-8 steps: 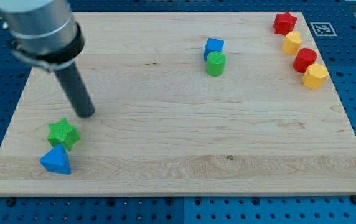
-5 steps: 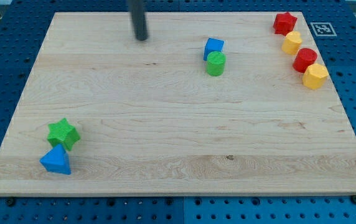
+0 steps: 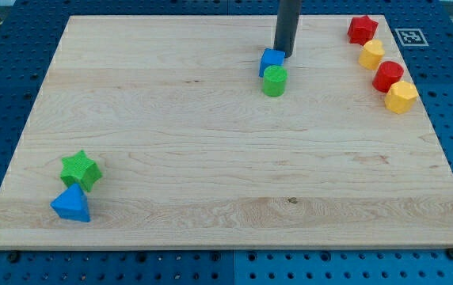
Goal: Push the blue cube towards the center
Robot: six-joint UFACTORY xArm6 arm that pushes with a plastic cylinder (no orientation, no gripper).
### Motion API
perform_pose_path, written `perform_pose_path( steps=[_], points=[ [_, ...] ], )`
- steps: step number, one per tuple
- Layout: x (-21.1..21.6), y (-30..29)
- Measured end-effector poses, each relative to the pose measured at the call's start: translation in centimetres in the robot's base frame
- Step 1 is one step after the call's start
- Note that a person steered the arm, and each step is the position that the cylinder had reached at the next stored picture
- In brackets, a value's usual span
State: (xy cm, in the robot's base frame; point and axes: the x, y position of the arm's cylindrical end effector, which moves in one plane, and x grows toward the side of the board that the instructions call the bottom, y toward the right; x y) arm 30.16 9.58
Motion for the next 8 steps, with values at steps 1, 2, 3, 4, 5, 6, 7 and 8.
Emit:
perform_pose_path(
  steps=[1,2,3,4,5,6,7,8],
  points=[
    [1.9,0.0],
    [2.1,-0.9],
    [2.8,-1.3],
    [4.0,-2.4],
    [4.2,-5.1],
    [5.3,-8.3],
    [8.0,-10.6],
    [11.5,-12.9]
  ],
)
